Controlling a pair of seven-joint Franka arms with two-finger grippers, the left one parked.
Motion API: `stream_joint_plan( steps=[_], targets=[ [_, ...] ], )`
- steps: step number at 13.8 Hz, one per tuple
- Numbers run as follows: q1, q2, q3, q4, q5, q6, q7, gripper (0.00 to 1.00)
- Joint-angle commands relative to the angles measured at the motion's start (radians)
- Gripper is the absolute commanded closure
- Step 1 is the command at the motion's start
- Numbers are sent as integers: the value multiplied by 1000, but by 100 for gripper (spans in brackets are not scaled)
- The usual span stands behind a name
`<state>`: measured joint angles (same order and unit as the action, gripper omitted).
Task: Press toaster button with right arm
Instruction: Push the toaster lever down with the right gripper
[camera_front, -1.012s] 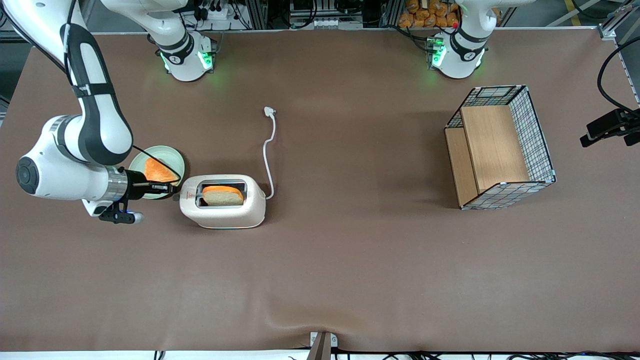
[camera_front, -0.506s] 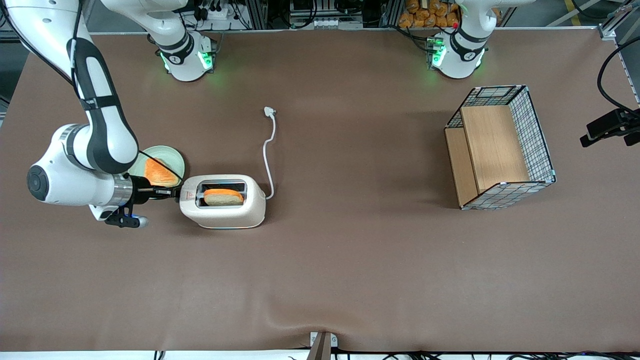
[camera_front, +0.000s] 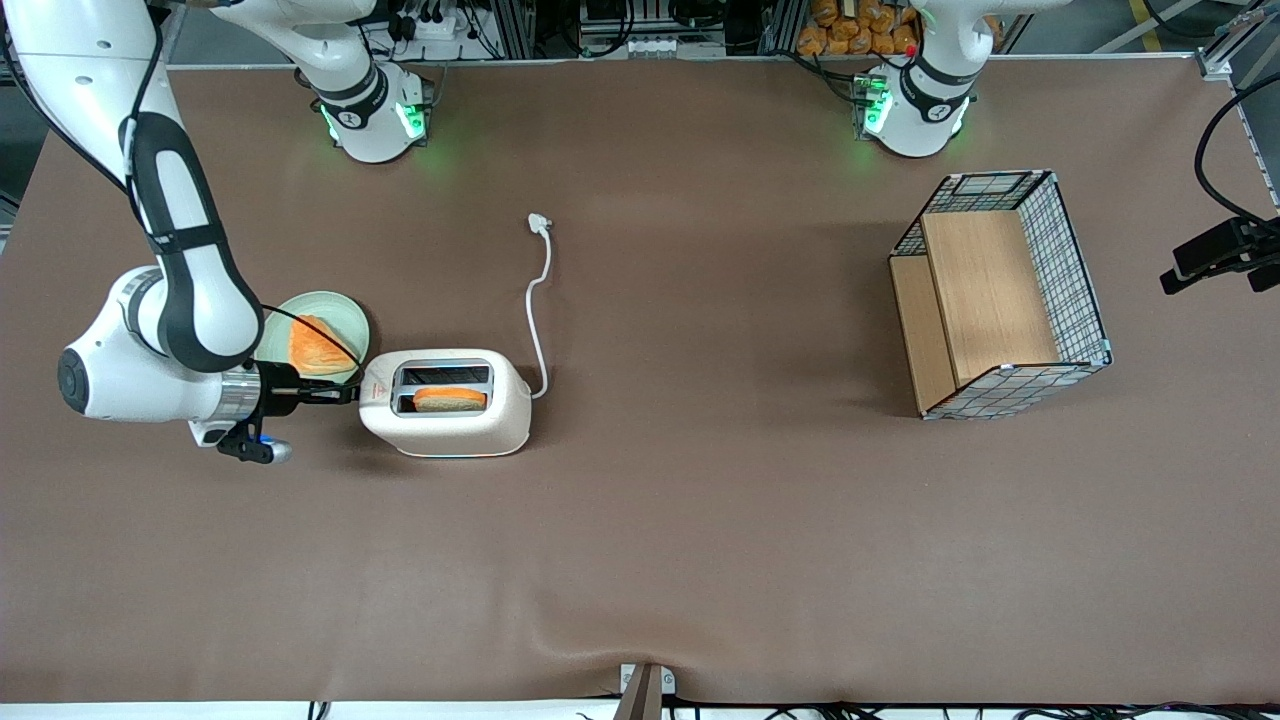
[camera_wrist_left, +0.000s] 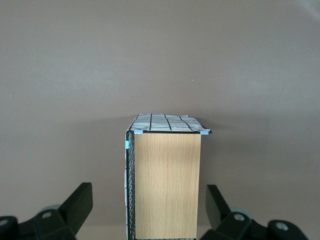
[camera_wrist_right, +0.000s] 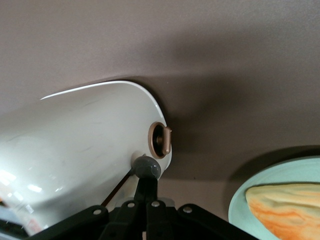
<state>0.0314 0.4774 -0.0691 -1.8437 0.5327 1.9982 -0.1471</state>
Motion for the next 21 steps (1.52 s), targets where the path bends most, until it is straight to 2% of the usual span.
stream_joint_plan(
  steps=[1, 7, 13, 21],
  targets=[
    [-13, 49, 6, 14, 38, 45, -31, 100],
    [-15, 93, 6, 15, 104, 65, -71, 100],
    [-10, 116, 6, 15, 112, 108, -72, 100],
    [-4, 98, 6, 34, 109, 80, -62, 100]
  ],
)
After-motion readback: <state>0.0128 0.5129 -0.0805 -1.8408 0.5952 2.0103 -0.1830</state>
